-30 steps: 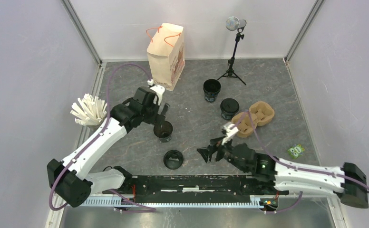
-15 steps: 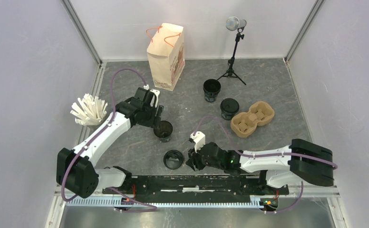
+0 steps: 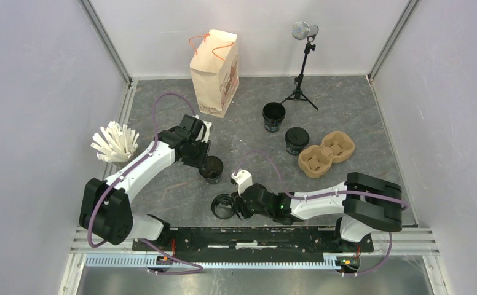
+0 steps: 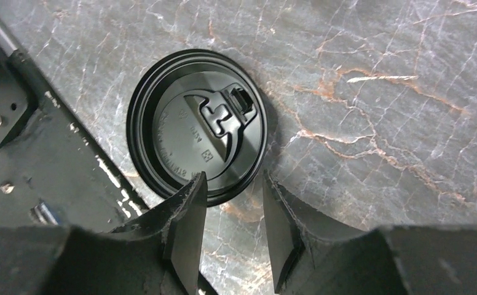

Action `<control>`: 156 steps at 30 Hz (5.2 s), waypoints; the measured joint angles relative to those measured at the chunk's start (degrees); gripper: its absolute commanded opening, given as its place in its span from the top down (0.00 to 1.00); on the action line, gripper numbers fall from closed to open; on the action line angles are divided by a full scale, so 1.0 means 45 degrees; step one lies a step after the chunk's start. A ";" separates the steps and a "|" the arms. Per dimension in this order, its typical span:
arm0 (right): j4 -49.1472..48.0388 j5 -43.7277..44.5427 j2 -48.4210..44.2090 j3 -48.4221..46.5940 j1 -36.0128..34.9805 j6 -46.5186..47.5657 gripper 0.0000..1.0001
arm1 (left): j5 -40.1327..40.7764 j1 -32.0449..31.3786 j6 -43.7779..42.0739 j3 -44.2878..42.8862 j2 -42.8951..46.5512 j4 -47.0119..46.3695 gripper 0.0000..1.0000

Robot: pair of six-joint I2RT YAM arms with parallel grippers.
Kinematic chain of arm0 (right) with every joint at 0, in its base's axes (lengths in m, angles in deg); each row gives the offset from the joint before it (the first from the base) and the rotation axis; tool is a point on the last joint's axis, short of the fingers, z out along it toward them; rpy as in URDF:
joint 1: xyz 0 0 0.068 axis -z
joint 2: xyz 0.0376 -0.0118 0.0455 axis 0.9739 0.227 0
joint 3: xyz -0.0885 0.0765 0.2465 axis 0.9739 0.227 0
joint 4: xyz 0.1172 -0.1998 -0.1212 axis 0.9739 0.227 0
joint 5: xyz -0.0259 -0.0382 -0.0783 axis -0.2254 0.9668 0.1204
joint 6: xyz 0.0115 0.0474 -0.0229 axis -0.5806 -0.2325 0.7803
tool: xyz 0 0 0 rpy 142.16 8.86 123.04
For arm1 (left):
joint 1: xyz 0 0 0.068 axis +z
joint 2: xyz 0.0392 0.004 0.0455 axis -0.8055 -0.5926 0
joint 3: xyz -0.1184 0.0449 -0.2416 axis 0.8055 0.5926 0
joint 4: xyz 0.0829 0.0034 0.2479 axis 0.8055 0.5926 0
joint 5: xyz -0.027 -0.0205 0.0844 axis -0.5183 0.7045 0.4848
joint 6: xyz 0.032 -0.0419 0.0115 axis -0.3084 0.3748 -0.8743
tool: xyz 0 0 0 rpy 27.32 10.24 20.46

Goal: Pack the takeout coffee

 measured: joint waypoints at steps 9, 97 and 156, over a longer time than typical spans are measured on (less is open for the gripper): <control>0.0083 0.1088 0.0423 -0.0189 -0.0010 0.0199 0.82 | -0.1336 0.0000 0.0019 0.0015 0.0000 -0.0287 0.79; 0.2113 0.4692 -1.1516 0.0971 0.0044 0.5236 0.19 | -0.0665 -0.6538 -0.0500 -0.2375 0.2030 -0.1637 0.89; -0.8301 -0.4833 -1.2347 0.4755 0.0068 1.8671 0.08 | -1.0870 -0.4711 0.7125 -0.0355 0.2973 -0.8772 0.90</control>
